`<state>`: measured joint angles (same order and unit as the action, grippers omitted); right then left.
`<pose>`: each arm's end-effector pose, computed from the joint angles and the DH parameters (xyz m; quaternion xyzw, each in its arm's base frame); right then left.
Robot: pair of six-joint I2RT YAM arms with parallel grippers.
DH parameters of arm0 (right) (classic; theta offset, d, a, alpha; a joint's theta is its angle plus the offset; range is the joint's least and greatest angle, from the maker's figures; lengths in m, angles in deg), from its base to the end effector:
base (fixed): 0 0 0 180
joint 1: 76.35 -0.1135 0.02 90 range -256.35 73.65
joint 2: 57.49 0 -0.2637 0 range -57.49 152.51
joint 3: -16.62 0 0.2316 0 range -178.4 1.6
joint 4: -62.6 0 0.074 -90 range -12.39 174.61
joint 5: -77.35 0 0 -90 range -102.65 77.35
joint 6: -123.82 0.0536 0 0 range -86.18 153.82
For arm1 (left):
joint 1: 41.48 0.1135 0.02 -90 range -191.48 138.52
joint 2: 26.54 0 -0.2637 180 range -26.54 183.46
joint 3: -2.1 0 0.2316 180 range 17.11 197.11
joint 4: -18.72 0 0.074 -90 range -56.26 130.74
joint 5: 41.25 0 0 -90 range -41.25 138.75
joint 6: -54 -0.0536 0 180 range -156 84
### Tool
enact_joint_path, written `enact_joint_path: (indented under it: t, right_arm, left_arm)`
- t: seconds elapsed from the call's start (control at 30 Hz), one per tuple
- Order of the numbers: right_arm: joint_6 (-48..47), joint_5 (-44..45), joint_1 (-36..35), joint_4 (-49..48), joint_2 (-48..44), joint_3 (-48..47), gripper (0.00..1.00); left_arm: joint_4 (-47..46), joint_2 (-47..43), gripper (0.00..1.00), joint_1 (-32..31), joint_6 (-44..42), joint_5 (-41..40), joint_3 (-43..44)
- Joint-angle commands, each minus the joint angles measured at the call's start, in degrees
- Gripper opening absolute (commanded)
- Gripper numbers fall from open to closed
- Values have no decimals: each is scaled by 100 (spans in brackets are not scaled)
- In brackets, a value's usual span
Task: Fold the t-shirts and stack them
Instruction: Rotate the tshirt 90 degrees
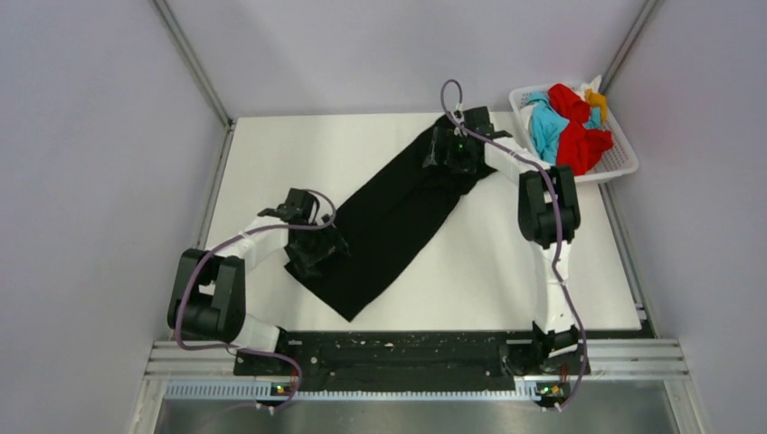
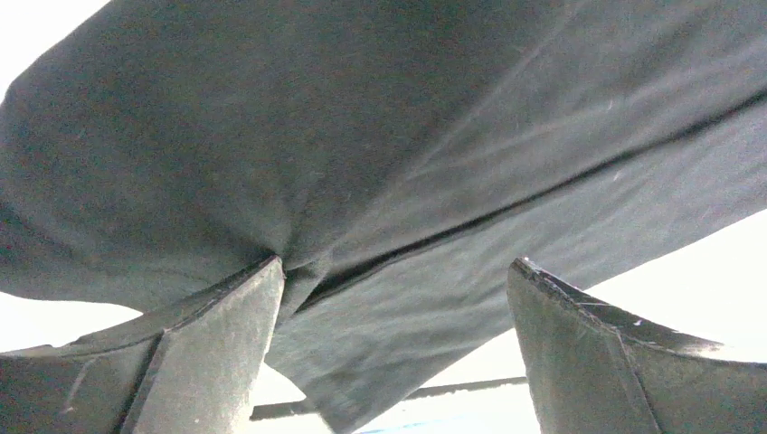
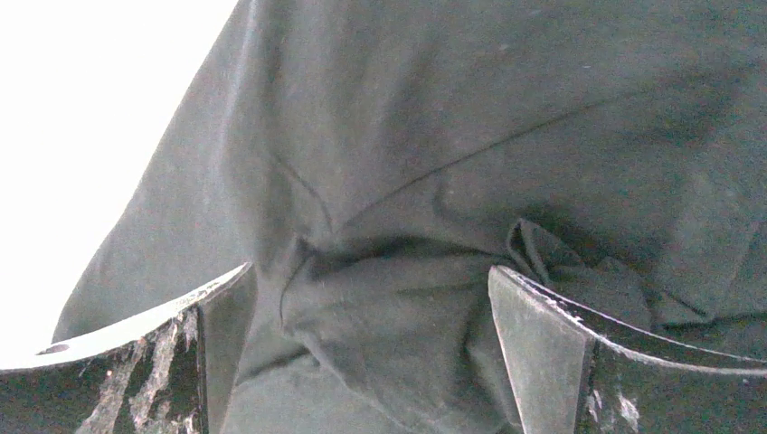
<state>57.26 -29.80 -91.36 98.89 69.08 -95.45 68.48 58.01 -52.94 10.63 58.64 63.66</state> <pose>0.4600 0.1397 0.1703 0.0186 0.9327 0.2419 0.2670 0.2390 -0.0579 0.1645 -0.2853 0.9429 -0.1470 0.0892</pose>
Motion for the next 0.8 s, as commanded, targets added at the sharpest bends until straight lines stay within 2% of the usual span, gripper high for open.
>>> enact_joint_path:
  t: [0.0, 0.1, 0.2, 0.33, 0.5, 0.63, 0.77]
  right_arm:
    - [-847, -171, 37, 789, 1519, -1773, 99]
    - [-846, -506, -106, 1146, 2410, -3538, 99]
    - [-743, -692, -325, 1068, 3016, -4434, 98]
    - [-663, -819, -652, 395, 3190, -4484, 99]
    - [-213, -378, -999, -818, 3219, -4511, 99]
    - [313, -462, -1148, -1465, 3431, -4783, 99]
    - [387, -348, -1336, -1832, 3568, -4858, 99]
  left_arm:
    - [-99, -222, 99, -491, -6, 1390, -488]
    - [-308, -53, 99, -998, -179, 2197, -872]
    - [-333, 254, 99, -1440, -164, 2596, -952]
    - [-548, 367, 99, -1970, -90, 2843, -717]
    - [-762, 593, 99, -2419, -160, 3081, -411]
    - [-939, 935, 99, -2565, -139, 3212, -249]
    - [-770, 1087, 99, -2608, -321, 3026, 328]
